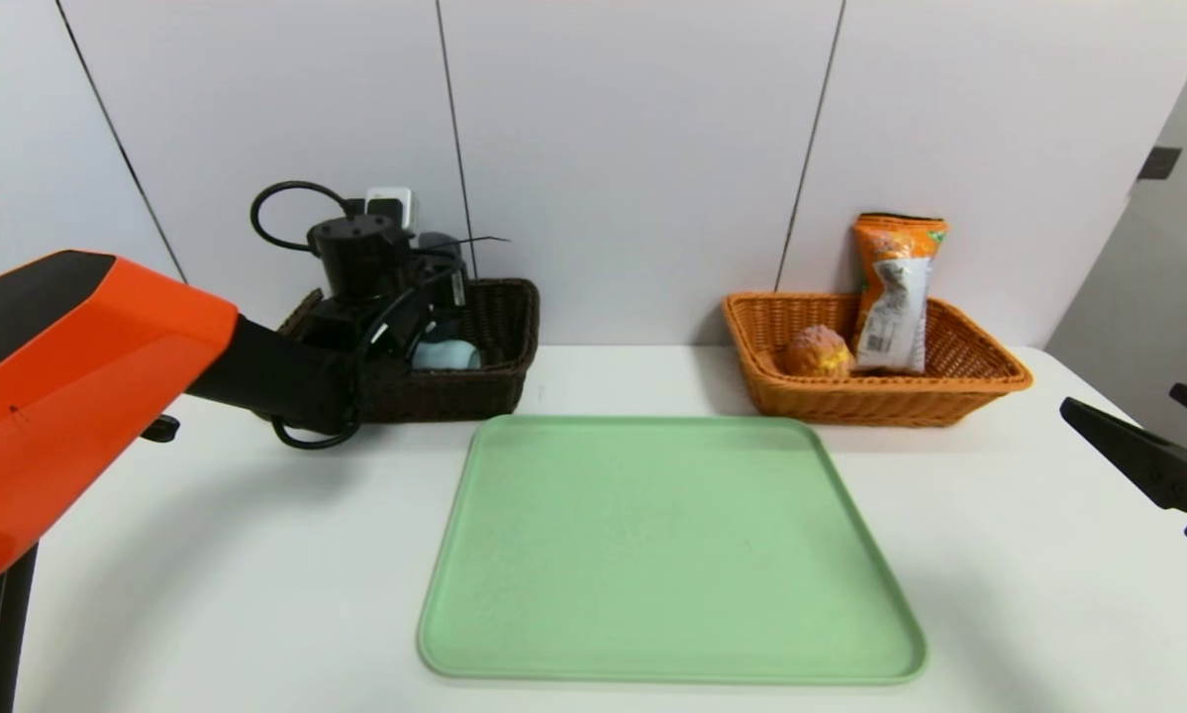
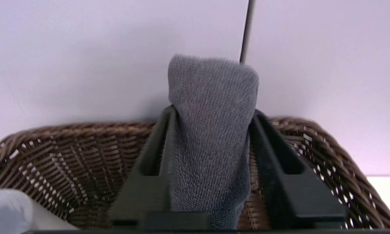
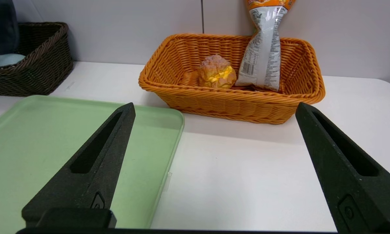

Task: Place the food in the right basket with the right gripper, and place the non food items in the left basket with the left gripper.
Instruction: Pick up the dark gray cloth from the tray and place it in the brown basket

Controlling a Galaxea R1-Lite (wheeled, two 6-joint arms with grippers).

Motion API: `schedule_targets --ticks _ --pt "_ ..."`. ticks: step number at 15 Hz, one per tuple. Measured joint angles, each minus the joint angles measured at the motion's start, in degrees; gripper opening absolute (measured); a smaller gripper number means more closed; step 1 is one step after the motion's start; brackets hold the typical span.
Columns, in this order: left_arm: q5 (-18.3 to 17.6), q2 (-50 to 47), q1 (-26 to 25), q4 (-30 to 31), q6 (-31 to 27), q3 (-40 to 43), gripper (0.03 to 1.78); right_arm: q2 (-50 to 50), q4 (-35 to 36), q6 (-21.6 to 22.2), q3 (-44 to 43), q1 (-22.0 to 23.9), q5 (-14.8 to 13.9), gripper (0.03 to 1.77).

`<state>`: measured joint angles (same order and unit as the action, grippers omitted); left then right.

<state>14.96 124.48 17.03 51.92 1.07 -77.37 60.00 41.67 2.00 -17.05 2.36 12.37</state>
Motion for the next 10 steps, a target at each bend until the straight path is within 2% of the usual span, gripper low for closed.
schedule_targets --ticks 5,10 --pt "-0.05 0.39 0.02 0.89 -0.17 0.01 1.24 0.02 0.02 0.0 0.0 0.0 0.09 1.7" --pt "-1.79 -2.67 -0.13 -0.22 0.24 -0.79 1.46 0.05 0.0 0.11 0.06 0.0 0.09 1.7"
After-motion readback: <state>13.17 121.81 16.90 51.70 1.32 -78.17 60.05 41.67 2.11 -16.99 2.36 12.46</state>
